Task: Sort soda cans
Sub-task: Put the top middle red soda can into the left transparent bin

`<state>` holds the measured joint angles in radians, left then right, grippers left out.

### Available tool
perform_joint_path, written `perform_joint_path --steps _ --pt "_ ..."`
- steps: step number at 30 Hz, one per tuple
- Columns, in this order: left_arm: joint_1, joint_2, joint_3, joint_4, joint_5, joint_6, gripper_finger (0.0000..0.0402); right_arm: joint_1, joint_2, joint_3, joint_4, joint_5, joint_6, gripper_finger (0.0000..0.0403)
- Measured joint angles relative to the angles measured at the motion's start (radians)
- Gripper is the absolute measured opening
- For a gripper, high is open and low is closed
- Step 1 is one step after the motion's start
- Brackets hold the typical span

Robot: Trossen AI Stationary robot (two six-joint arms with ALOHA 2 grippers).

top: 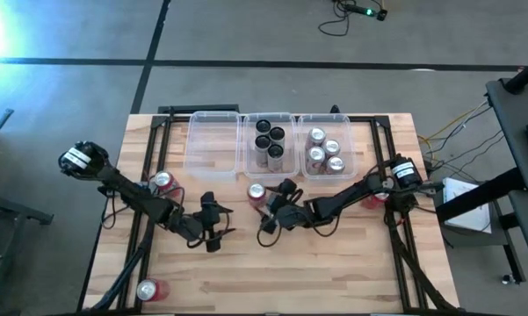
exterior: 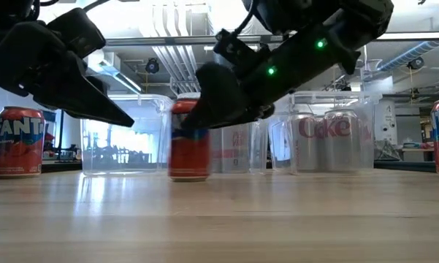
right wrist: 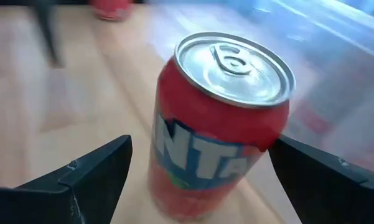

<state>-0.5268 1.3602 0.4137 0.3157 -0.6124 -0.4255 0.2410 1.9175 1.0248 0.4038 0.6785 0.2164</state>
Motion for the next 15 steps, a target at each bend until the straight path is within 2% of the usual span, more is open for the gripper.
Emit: perform_joint_path --steps 6,11,15 --pt "0.0 -0.054 0.0 -0.037 -0.007 0.024 0.0276 0.003 0.0 0.0 0.043 -0.164 -0.032 0.0368" --pt "0.016 -0.147 0.0 -0.153 -0.008 0.008 0.0278 0.003 0.0 0.0 0.045 -0.203 -0.035 0.0368" --pt "0.074 -0.182 0.0 -0.174 0.001 -0.027 0.0298 0.003 0.0 0.0 0.047 -0.212 -0.04 0.0368"
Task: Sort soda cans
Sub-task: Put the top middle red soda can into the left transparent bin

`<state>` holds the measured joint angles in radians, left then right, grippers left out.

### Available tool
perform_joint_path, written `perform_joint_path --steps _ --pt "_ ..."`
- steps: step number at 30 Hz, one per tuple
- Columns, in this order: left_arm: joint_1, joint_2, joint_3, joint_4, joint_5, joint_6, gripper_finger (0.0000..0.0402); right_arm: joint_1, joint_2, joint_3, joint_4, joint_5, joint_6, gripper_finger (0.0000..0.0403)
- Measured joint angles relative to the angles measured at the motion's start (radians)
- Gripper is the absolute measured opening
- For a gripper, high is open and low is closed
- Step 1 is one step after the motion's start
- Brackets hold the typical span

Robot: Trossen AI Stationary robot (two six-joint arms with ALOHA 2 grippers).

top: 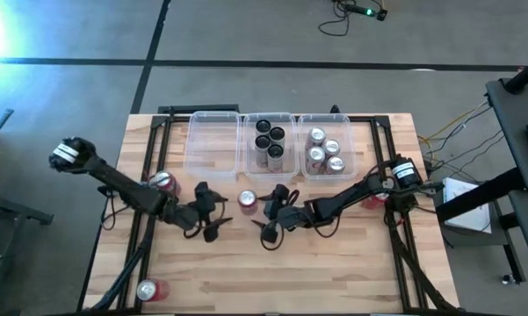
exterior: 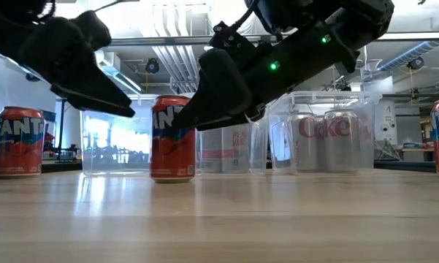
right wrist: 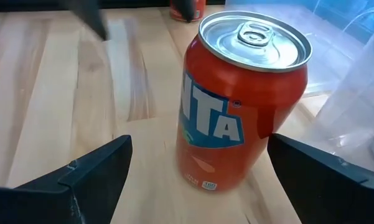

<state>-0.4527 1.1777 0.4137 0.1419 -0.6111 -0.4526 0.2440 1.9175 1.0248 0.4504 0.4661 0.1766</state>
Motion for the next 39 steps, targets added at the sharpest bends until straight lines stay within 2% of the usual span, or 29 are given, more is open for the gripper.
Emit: perform_joint_path --steps 2,5,8,14,19,24,31,39 --pt "0.035 -0.001 0.002 -0.003 0.032 -0.003 0.0314 0.0 0.001 0.0 0.009 -0.011 -0.013 0.0368" --pt "0.073 0.014 0.022 -0.013 0.066 0.026 0.0336 -0.007 0.001 0.0 0.03 -0.092 -0.04 0.0368" --pt "0.098 0.035 0.077 -0.08 0.115 0.073 0.0346 -0.009 0.001 0.001 0.031 -0.132 -0.048 0.0368" --pt "0.118 0.085 0.291 -0.475 0.178 0.086 0.0346 -0.008 0.001 0.002 0.026 -0.137 -0.061 0.0368" --pt "0.156 0.148 0.428 -0.654 0.21 0.098 0.0349 -0.007 0.001 0.002 0.025 -0.137 -0.067 0.0368" --pt "0.218 0.228 0.542 -0.723 0.314 0.137 0.035 -0.005 0.001 0.002 0.009 -0.137 -0.066 0.0368" --pt "0.295 0.322 0.658 -0.779 0.39 0.182 0.035 0.0 0.001 0.002 -0.031 -0.137 -0.056 0.0368" --pt "0.311 0.43 0.72 -0.8 0.403 0.19 0.0349 0.0 0.001 0.002 -0.036 -0.137 -0.046 0.0368"
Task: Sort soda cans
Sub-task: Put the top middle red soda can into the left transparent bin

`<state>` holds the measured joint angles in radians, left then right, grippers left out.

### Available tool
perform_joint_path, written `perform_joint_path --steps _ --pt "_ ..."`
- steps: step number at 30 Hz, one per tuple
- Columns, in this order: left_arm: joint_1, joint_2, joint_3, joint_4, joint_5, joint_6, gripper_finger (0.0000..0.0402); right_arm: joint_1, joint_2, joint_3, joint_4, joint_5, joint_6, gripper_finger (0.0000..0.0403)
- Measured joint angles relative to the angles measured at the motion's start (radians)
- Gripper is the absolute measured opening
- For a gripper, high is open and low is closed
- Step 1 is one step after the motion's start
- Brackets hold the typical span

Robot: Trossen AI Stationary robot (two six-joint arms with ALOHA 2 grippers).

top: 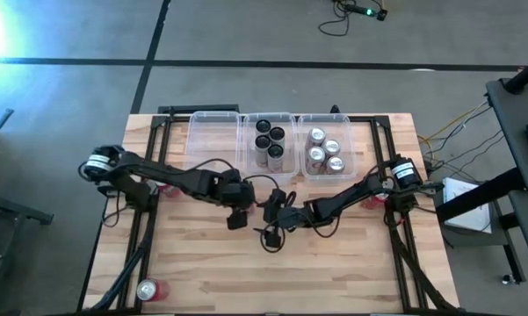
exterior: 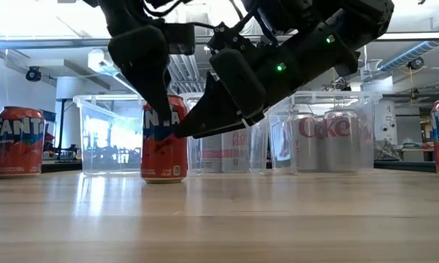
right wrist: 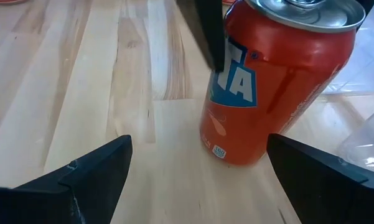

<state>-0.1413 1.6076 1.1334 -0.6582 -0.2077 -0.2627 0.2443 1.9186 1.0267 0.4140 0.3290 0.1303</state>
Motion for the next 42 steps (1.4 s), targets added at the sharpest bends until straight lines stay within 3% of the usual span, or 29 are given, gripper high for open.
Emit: perform_joint_path --steps 9,16,29,36,42 --pt "0.002 0.035 0.018 -0.016 0.0 -0.027 0.0295 0.0 0.0 0.0 -0.013 0.0 0.0 0.0368" --pt "-0.001 0.019 0.019 -0.043 0.014 -0.047 0.029 0.001 -0.005 0.0 -0.033 0.0 0.0 0.0368" --pt "-0.055 -0.281 0.131 -0.224 0.078 -0.056 0.029 0.009 -0.056 0.001 -0.127 0.003 0.0 0.0368" --pt "-0.015 -0.438 0.216 -0.262 -0.11 -0.044 0.029 0.009 -0.056 0.0 -0.126 0.004 0.001 0.0368" --pt "0.104 -0.487 0.281 -0.389 -0.312 -0.053 0.029 0.009 -0.056 0.0 -0.125 0.003 0.011 0.0368"
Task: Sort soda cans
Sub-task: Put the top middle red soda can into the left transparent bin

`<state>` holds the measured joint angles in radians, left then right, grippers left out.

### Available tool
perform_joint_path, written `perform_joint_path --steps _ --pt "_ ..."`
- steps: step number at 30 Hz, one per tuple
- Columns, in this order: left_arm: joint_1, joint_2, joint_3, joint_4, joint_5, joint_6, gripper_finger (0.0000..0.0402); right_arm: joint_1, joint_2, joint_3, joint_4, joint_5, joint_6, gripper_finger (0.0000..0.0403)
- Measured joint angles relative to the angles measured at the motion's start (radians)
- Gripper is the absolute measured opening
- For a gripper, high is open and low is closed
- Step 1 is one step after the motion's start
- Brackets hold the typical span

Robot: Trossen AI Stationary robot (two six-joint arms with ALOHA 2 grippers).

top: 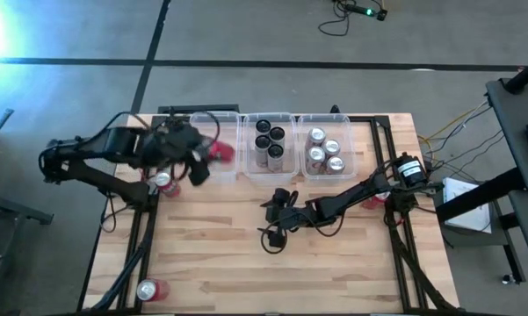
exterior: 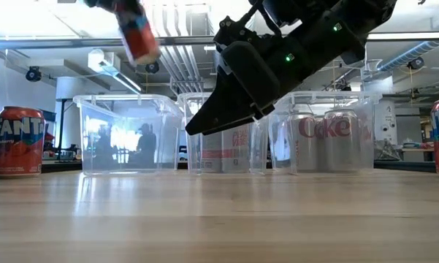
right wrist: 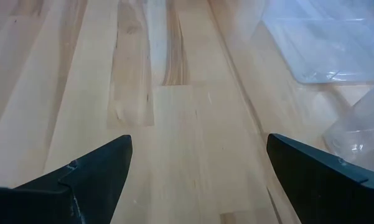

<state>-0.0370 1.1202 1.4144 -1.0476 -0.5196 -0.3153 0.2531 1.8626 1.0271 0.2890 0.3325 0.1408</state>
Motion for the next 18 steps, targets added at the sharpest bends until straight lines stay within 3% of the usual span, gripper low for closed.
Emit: perform_joint_path --steps 5,11,18 --pt "0.189 0.019 -0.027 -0.078 -0.041 -0.002 0.029 0.0 0.0 0.0 0.0 0.0 0.008 0.0368" --pt "0.415 0.089 -0.112 -0.035 0.066 0.017 0.029 0.0 0.0 0.0 0.001 0.0 0.019 0.0368" --pt "0.491 0.195 -0.139 0.058 0.12 0.072 0.029 0.0 0.0 0.0 0.0 0.0 0.018 0.0368"
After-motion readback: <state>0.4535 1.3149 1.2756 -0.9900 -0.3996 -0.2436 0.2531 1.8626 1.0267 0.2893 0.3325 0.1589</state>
